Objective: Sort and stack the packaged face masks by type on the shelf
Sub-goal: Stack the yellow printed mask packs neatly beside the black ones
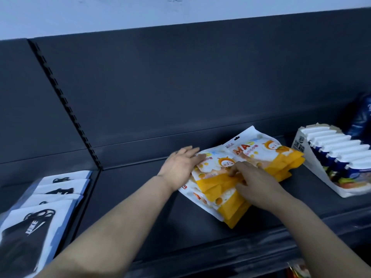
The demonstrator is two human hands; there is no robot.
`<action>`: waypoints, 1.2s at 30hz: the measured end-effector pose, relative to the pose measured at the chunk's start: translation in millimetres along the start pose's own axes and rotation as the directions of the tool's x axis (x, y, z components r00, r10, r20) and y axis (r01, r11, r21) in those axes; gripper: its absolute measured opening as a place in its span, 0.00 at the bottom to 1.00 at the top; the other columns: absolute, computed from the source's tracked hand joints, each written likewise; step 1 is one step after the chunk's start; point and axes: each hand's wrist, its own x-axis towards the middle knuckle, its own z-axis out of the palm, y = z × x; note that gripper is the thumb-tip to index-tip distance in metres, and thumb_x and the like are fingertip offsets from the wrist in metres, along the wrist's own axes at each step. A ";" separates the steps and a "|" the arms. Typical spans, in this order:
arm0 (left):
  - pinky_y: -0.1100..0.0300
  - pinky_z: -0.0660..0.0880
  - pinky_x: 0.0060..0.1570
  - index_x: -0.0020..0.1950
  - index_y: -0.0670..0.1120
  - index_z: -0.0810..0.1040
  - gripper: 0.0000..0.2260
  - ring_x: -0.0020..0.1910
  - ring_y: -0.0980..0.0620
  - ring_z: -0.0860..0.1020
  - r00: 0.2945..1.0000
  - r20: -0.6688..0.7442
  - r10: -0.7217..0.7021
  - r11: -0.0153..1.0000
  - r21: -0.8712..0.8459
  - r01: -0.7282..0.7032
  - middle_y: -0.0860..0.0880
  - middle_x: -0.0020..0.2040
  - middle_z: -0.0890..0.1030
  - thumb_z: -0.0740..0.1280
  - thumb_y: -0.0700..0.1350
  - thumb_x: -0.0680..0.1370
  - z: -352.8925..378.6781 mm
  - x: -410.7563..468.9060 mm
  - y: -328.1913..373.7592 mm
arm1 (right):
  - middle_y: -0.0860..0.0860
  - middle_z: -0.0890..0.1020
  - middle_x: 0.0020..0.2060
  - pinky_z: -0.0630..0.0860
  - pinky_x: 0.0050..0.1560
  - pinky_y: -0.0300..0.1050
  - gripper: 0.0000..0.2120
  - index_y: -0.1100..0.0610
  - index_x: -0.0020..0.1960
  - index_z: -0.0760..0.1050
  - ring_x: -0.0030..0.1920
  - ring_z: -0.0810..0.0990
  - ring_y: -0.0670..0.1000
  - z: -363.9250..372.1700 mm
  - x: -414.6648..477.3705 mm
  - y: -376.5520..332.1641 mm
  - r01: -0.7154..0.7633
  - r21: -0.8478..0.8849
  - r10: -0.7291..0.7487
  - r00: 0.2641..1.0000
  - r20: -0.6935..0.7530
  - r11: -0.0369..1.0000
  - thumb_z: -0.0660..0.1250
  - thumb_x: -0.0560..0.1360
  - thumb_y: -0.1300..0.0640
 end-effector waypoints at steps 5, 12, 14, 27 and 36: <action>0.55 0.67 0.68 0.71 0.50 0.72 0.22 0.70 0.49 0.71 0.978 -0.206 0.021 0.982 -0.178 -0.058 0.51 0.69 0.75 0.59 0.49 0.77 -8.7 -25.1 -19.5 | 0.48 0.74 0.61 0.70 0.62 0.50 0.20 0.48 0.61 0.71 0.61 0.74 0.52 1.5 3.6 -19.6 0.018 0.023 -0.013 0.985 -0.173 1.000 0.60 0.72 0.64; 0.55 0.73 0.40 0.63 0.48 0.79 0.25 0.50 0.46 0.80 0.898 -0.422 -0.125 0.955 0.195 0.224 0.53 0.61 0.81 0.54 0.40 0.70 -19.8 -131.9 -89.8 | 0.49 0.68 0.70 0.54 0.73 0.54 0.27 0.51 0.70 0.64 0.73 0.62 0.50 41.2 23.3 -94.8 0.133 -0.207 -0.182 0.955 -0.236 0.969 0.60 0.72 0.62; 0.52 0.73 0.47 0.69 0.51 0.73 0.26 0.57 0.45 0.77 0.956 -0.213 -0.202 0.931 0.263 0.255 0.52 0.67 0.76 0.52 0.41 0.73 -17.0 -150.9 -93.1 | 0.49 0.69 0.69 0.56 0.72 0.52 0.26 0.52 0.71 0.65 0.72 0.64 0.51 52.1 27.0 -112.7 0.177 -0.227 -0.222 0.957 -0.188 0.958 0.60 0.73 0.61; 0.50 0.68 0.65 0.74 0.52 0.62 0.25 0.65 0.42 0.66 0.906 0.248 -0.342 0.939 0.055 0.339 0.46 0.70 0.65 0.56 0.59 0.79 -9.1 -168.1 -92.7 | 0.57 0.53 0.77 0.55 0.72 0.57 0.41 0.53 0.77 0.47 0.76 0.51 0.62 98.5 55.9 -122.4 -0.020 -0.430 0.022 1.000 0.000 0.903 0.60 0.74 0.34; 0.48 0.71 0.60 0.75 0.52 0.58 0.24 0.65 0.42 0.65 0.903 0.147 -0.404 0.914 0.098 0.393 0.49 0.70 0.67 0.56 0.56 0.80 6.8 -171.0 -95.2 | 0.59 0.73 0.63 0.72 0.56 0.52 0.27 0.59 0.74 0.58 0.62 0.73 0.60 74.0 55.1 -109.8 -0.174 -0.271 0.128 0.976 -0.177 0.947 0.57 0.76 0.65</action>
